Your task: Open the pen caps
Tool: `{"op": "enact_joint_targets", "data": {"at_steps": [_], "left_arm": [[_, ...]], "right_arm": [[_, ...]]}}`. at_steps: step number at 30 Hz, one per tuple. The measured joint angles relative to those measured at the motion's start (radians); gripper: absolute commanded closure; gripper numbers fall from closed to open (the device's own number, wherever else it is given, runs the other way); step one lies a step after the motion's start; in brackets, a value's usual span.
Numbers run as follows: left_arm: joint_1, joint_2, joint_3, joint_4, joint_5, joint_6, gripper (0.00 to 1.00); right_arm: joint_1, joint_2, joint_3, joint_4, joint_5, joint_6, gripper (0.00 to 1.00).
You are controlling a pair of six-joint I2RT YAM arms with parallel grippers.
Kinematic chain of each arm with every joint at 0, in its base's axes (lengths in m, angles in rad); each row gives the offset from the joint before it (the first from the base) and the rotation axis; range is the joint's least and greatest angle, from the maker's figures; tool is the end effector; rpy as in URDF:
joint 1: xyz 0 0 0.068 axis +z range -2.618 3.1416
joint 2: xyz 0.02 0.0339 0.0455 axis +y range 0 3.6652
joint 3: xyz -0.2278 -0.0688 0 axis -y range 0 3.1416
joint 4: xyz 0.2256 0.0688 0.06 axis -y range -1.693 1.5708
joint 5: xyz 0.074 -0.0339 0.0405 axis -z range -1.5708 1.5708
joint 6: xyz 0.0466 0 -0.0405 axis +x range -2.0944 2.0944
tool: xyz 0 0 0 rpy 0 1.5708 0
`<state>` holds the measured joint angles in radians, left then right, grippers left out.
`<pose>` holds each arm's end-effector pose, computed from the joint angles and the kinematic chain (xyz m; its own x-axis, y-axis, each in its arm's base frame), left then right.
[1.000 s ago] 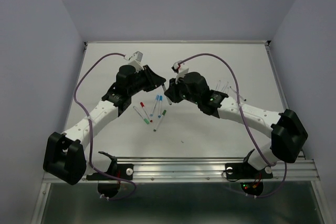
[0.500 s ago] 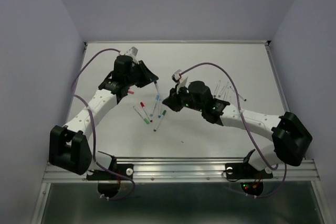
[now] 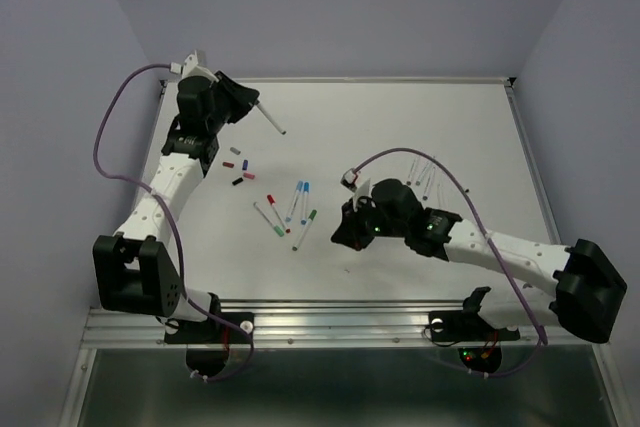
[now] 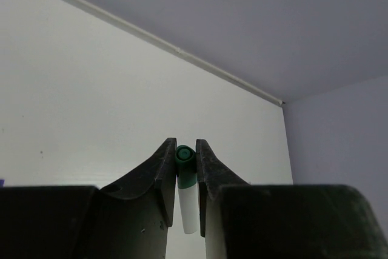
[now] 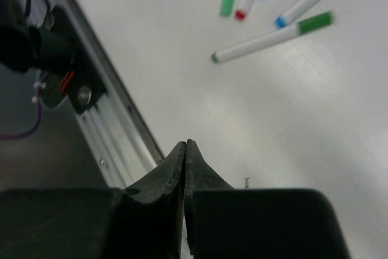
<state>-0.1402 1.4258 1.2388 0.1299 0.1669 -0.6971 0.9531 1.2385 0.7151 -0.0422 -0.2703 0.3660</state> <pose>0.3352 -0.0551 0.3491 -0.2372 -0.6059 -0.7594 0.1953 0.7360 -0.6482 0.1471 0.2285 0.2043 -0.6177 -0.2740 -0.7371 -0.7444 0.5059 0.4358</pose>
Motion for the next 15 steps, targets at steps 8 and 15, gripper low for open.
{"op": "enact_joint_targets", "data": {"at_steps": [8,15], "left_arm": [[-0.123,-0.095,-0.221,0.003,0.021,-0.028,1.00],[-0.278,-0.169,-0.284,0.017,0.032,-0.066,1.00]], "right_arm": [[-0.161,0.057,0.227,-0.010,0.160,-0.075,0.41],[-0.167,0.212,0.444,-0.006,0.167,-0.163,0.39]]}}
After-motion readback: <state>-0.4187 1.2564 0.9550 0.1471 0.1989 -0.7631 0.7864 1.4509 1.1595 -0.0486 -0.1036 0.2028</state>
